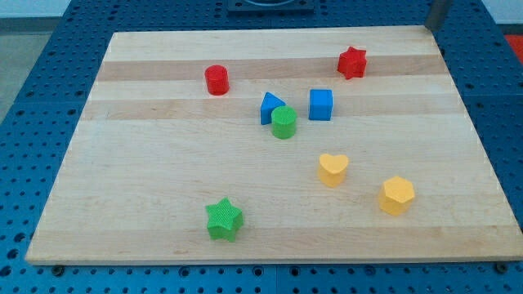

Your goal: Push the red star to the left of the board

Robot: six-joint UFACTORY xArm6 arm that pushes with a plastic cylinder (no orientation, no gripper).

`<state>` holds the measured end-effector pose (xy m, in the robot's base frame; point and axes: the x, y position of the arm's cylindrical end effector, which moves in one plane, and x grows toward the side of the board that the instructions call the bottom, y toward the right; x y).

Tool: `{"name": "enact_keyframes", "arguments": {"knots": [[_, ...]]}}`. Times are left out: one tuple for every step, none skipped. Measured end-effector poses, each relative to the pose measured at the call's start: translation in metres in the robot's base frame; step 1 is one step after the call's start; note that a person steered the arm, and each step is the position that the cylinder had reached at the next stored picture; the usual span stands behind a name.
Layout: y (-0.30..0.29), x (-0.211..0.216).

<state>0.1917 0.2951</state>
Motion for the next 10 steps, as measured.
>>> {"name": "enact_keyframes", "arguments": {"knots": [[-0.016, 0.014], [-0.036, 0.050], [-0.059, 0.090], [-0.093, 0.113], [-0.134, 0.114], [-0.169, 0.114], [-0.204, 0.114], [-0.237, 0.114], [-0.271, 0.114], [-0.293, 0.114]]}}
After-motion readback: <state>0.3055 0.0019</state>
